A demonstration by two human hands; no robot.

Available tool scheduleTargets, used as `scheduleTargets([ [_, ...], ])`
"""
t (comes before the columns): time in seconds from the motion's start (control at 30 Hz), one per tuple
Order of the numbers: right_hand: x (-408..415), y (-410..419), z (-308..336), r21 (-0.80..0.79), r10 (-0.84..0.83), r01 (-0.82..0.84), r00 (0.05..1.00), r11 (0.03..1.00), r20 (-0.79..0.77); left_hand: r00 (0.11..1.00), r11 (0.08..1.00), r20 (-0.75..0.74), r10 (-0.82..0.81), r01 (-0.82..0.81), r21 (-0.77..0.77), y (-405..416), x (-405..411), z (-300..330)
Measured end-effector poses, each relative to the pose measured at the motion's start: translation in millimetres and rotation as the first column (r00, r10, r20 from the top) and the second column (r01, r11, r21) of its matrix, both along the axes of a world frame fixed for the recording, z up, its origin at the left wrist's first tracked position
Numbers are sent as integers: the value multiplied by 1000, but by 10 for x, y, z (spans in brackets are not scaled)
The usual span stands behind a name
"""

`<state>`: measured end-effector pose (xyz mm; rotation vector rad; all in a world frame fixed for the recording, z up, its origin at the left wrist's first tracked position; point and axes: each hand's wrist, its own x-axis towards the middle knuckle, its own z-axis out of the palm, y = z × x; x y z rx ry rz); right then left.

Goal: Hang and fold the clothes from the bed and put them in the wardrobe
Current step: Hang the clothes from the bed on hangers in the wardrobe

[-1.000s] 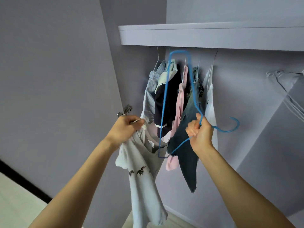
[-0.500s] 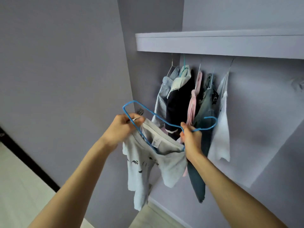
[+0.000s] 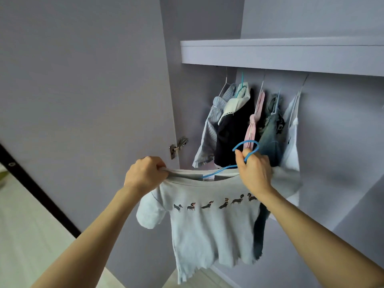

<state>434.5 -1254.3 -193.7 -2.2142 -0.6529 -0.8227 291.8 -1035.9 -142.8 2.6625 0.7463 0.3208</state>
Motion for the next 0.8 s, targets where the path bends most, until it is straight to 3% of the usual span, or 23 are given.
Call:
scheduleTargets([
  [0.1,-73,146,83,-74,165,-167,986,983,-26,1000,1000,-17,-19,19,-2,-152,100,-24],
  [0.2,-90,269,124,101,309,-295,933,950,-182,997,995,-19,-80,79,-67,-236,165,-98],
  [0.27,-54,279,155,224,307,-257,925,940,-224,987,969,17,-159,159,-190,-202,163,-144],
  [0.4,-12,246,115,213,245,-193,935,958,-255,940,864,-41,-338,293,-409,-16,58,-177],
  [0.67,-27,285,98,12,141,-144,947,989,-287,945,950,107,-309,313,-24,52,69,-480],
  [0.8,-88,274,159,131,249,-217,913,967,-323,933,946,169,-316,298,125,-129,146,-647],
])
